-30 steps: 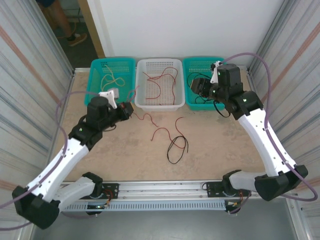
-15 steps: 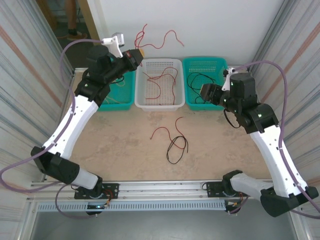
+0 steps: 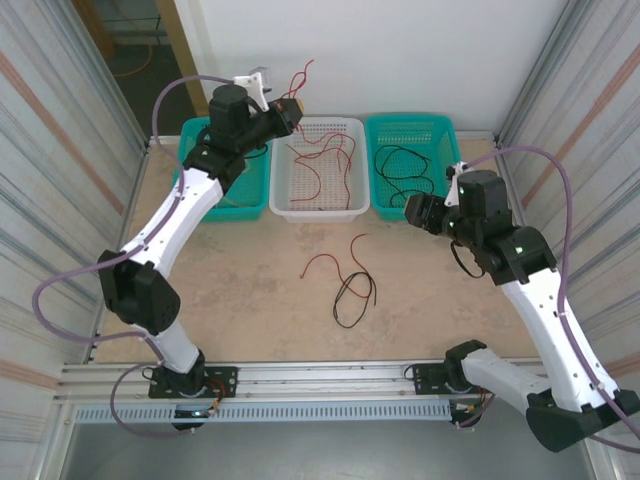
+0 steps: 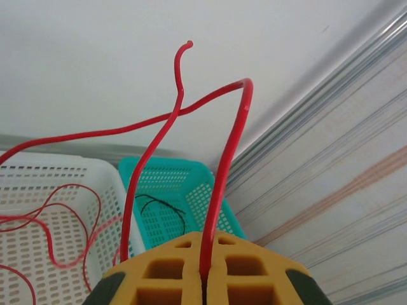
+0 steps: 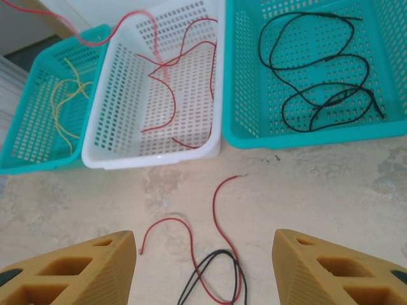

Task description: Untangle the cables

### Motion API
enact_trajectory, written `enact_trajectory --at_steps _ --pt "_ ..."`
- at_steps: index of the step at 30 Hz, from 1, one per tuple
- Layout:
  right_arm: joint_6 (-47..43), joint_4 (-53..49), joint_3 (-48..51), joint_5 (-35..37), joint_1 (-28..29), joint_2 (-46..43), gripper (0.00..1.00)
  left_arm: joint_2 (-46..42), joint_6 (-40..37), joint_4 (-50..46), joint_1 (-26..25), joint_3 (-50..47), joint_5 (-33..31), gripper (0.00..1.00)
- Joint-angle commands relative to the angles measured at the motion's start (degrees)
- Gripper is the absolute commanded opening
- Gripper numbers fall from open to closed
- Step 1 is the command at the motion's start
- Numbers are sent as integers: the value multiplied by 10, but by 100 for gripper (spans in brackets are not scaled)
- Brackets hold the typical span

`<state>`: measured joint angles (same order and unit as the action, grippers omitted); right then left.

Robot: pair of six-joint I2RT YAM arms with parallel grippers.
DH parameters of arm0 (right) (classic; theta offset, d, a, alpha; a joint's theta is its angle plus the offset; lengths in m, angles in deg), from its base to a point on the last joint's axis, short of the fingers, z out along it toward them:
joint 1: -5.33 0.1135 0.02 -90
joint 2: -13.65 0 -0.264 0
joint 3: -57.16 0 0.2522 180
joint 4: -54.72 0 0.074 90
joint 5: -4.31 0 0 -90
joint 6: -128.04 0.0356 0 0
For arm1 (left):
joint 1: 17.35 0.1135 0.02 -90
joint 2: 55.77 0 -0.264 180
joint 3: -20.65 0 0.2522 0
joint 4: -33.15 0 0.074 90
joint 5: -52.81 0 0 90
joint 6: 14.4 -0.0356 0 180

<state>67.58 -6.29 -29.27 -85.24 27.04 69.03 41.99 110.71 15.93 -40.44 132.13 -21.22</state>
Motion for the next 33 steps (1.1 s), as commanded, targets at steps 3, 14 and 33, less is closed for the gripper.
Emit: enact_trajectory --at_steps 3,14,33 --pt "2 -24 10 19 -4 -19 58 43 -16 38 -8 -2 -12 0" --pt "6 -39 7 14 -4 -23 57 65 -79 -3 -54 -39 -51 70" --pt "32 -27 37 11 31 -2 56 -243 -94 -53 -64 -238 -65 66"
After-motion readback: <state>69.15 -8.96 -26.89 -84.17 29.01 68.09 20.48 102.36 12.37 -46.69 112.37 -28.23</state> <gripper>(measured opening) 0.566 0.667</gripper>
